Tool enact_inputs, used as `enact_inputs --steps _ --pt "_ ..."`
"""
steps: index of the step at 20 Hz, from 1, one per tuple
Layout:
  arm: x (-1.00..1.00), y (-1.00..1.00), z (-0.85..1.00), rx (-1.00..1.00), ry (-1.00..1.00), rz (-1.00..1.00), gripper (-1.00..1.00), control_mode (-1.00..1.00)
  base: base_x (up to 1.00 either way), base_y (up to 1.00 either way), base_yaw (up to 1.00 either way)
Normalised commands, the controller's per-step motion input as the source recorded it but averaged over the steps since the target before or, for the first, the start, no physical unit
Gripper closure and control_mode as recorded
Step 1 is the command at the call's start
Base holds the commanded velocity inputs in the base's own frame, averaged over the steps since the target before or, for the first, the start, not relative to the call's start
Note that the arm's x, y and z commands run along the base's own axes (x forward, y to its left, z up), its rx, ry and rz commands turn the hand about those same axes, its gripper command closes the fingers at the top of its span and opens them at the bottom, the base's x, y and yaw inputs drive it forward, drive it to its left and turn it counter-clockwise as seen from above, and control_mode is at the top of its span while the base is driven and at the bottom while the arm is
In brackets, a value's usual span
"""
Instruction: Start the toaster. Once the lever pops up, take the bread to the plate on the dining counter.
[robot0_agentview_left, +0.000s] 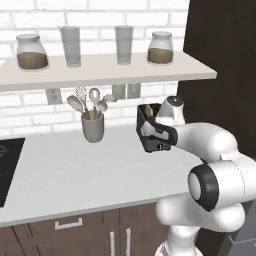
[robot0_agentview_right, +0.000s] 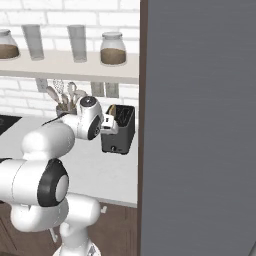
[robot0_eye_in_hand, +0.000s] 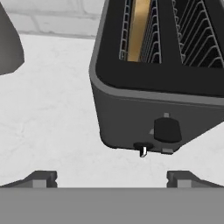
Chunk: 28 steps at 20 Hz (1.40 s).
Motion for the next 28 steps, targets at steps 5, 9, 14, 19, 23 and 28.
enact_inputs --steps 5,9,14,19,23,28 --pt "0.19 0.0 -0.16 0.0 0.0 0.0 -1.0 -1.0 0.0 0.0 0.0" --pt "0.1 0.0 -0.18 0.0 0.0 0.0 -1.0 -1.0 0.0 0.0 0.0" --pt "0.01 0.0 -0.13 0.0 0.0 0.0 -1.0 -1.0 0.0 0.0 0.0" --pt "0.07 0.0 -0.18 0.0 0.0 0.0 -1.0 -1.0 0.0 0.0 0.0" --pt "0.04 0.0 -0.21 0.0 -0.01 0.0 -1.0 -1.0 0.0 0.0 0.0" --pt "0.01 0.0 -0.23 0.0 -0.01 0.0 -1.0 -1.0 0.0 0.0 0.0"
